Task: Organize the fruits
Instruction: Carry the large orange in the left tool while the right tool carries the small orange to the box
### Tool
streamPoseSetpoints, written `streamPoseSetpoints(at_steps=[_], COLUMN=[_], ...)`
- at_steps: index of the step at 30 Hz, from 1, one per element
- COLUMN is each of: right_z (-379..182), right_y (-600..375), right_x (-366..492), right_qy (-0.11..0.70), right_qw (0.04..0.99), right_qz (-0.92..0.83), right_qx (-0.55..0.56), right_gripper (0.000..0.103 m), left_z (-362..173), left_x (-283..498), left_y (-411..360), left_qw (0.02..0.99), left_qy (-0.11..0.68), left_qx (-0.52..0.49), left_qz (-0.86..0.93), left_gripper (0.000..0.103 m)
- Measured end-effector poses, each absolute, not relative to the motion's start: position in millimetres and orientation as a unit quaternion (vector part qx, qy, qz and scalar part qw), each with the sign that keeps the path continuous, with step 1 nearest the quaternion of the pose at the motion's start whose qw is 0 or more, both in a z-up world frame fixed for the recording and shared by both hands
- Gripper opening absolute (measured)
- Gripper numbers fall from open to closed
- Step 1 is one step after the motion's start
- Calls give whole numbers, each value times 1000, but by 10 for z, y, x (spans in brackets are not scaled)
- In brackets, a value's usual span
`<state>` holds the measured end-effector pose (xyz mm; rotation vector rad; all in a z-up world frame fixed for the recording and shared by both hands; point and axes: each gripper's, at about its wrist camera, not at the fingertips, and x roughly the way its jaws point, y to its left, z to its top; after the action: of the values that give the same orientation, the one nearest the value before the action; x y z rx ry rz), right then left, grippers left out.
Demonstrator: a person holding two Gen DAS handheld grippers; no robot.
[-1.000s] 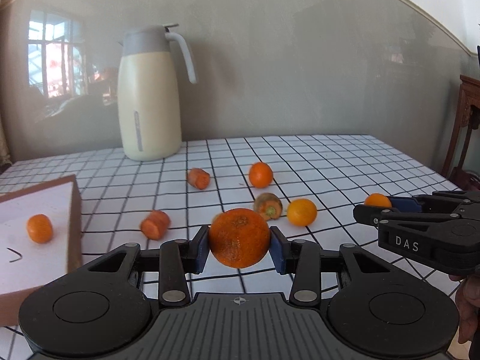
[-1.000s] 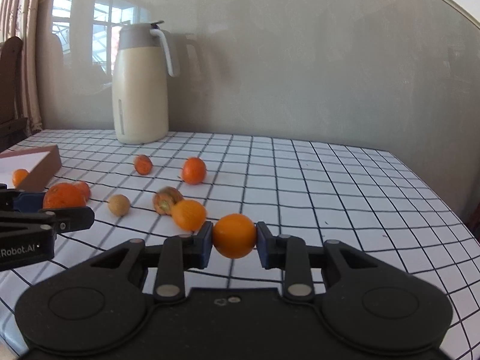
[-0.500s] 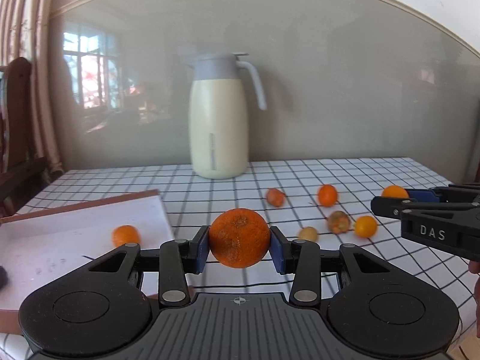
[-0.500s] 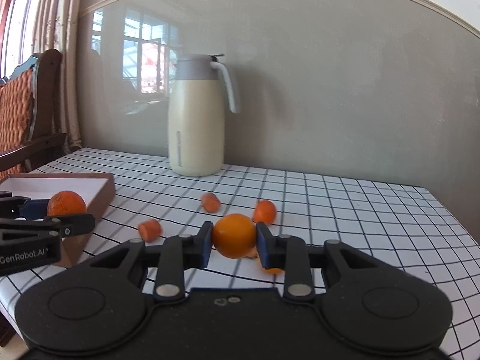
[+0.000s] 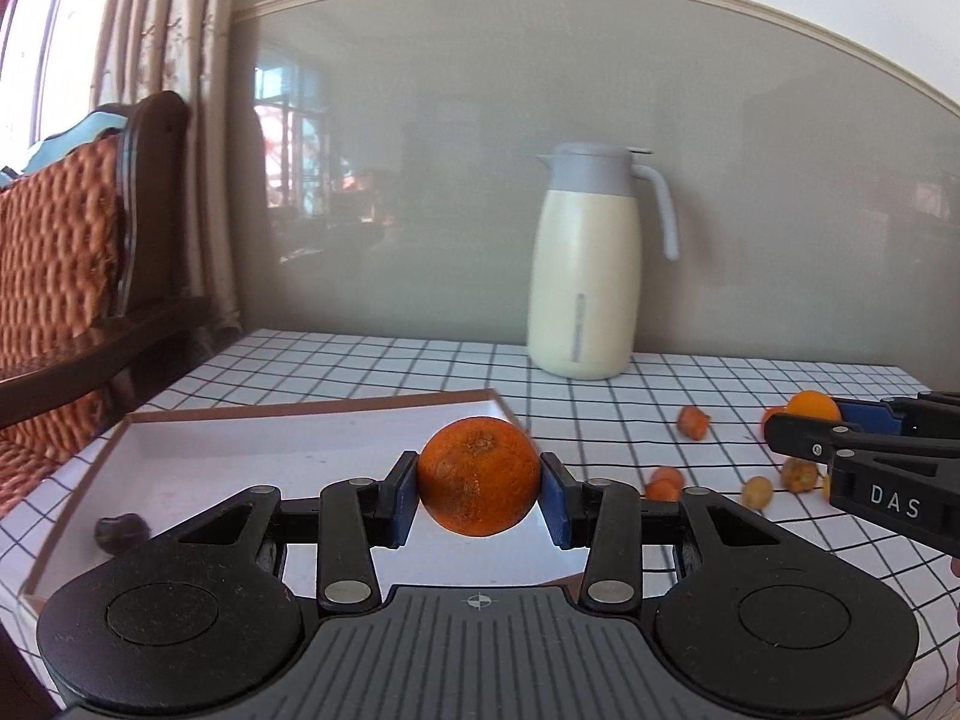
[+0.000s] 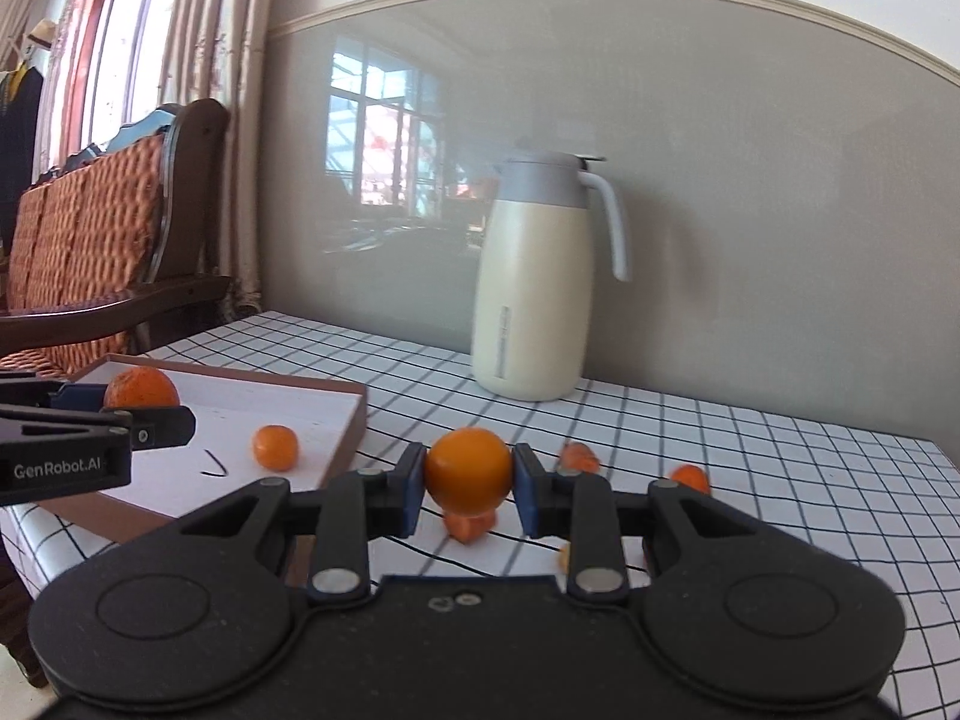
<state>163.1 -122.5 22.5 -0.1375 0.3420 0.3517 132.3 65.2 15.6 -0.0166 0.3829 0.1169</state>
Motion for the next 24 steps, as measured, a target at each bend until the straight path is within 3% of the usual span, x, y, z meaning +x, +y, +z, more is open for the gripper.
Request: streamPoseSetpoints(at_steps=[24], right_z=[202], right_y=[-312], right_x=[1653], right_qy=[162], right_qw=[952], right_qz=[251], right_qx=[-64], right_gripper=[22], left_z=[68], left_x=[1070], left_y=[1580], left_qw=[968], left_qy=[198], left_qx=[-24], left_qz=[152], left_gripper=[42])
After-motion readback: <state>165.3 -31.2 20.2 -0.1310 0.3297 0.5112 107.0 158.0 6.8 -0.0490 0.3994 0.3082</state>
